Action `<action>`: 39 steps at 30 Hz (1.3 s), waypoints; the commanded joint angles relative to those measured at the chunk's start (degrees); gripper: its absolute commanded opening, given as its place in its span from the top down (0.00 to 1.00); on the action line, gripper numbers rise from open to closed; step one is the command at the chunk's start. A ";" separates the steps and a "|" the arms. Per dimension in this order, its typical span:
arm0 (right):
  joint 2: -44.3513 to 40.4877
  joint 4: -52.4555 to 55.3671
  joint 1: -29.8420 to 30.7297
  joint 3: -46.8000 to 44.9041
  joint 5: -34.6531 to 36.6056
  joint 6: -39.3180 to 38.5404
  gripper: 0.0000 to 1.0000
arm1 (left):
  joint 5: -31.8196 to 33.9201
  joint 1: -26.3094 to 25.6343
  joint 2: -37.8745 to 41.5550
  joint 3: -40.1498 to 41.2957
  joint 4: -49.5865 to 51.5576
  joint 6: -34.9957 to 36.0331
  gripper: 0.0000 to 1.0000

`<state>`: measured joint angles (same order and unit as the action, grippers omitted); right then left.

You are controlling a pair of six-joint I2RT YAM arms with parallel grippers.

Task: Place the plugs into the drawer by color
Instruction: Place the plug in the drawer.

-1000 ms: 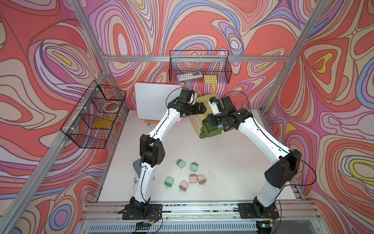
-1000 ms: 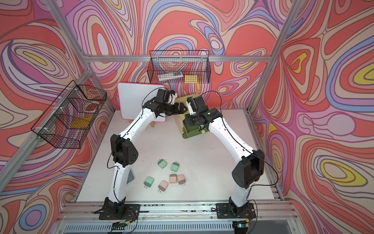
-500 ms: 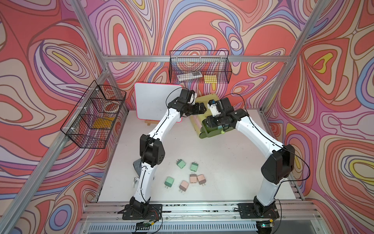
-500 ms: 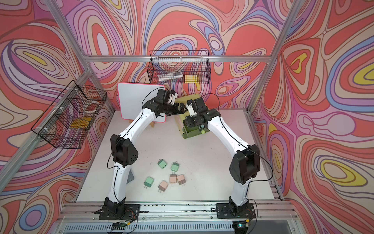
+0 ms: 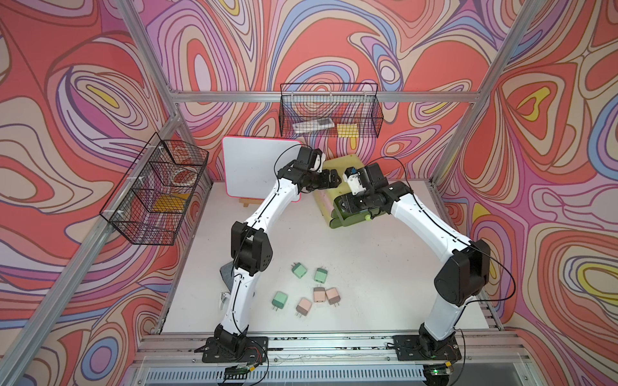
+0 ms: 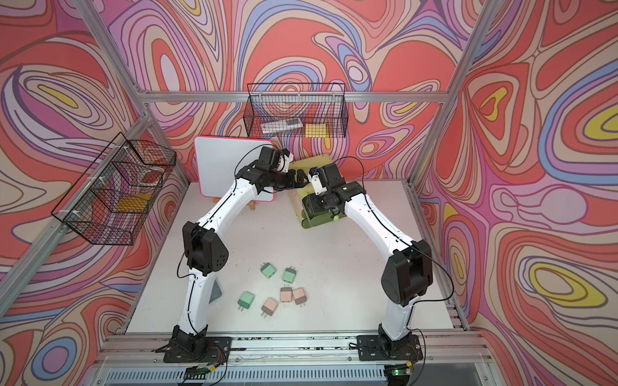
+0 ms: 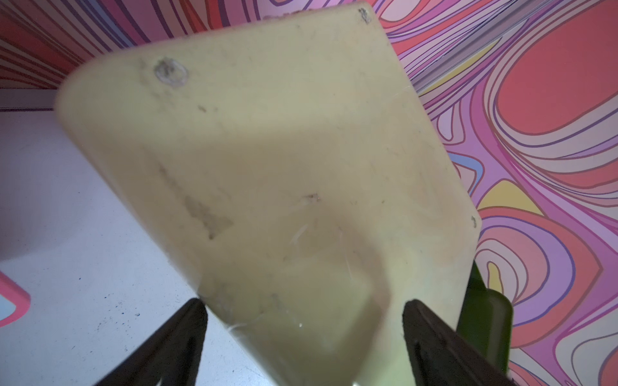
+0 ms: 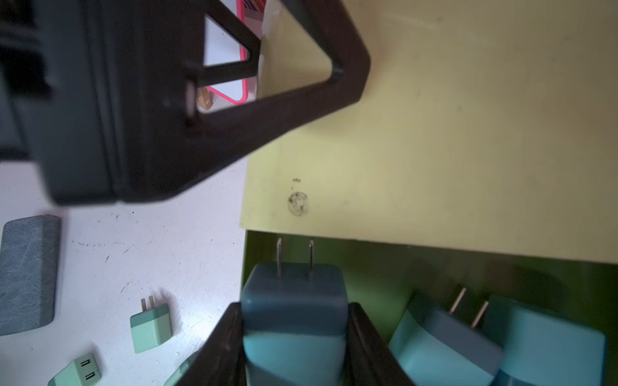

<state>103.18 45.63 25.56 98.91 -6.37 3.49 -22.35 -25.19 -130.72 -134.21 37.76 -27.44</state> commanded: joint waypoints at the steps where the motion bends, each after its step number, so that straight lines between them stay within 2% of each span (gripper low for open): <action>1: -0.28 0.60 -0.24 -0.88 -1.07 0.20 0.59 | -0.68 -0.46 0.90 -1.36 -0.07 0.57 0.09; 8: 0.75 -0.27 -0.20 -0.91 -1.57 0.39 0.57 | -0.61 -0.42 1.08 -1.37 -0.11 0.70 0.09; 19: 2.12 -0.21 -0.25 1.26 -1.55 -0.32 0.43 | -0.51 -0.47 1.24 -1.23 0.51 0.84 0.09; 24: -1.31 -0.66 -0.19 1.58 -0.24 0.46 0.41 | -0.22 -0.41 1.30 -1.05 0.83 0.99 0.10; 28: -12.59 -7.15 -0.17 -7.33 4.06 3.04 0.40 | -0.19 -0.47 1.34 -0.89 0.85 0.65 0.11; 33: -25.59 -14.69 -0.24 -23.61 11.47 6.01 0.40 | -0.51 -0.47 1.35 -0.91 1.00 -0.06 0.14; 36: -31.63 -17.89 -0.18 -32.52 16.90 8.61 0.41 | -0.92 -0.47 1.43 -0.89 0.90 -0.29 0.16; 39: -35.30 -21.17 -0.25 -39.75 18.05 11.23 0.42 | -0.90 -0.42 1.72 -0.90 1.05 -0.33 0.18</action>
<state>69.01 29.02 25.45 64.71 7.16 10.81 -22.33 -25.19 -130.72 -134.21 38.00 -27.68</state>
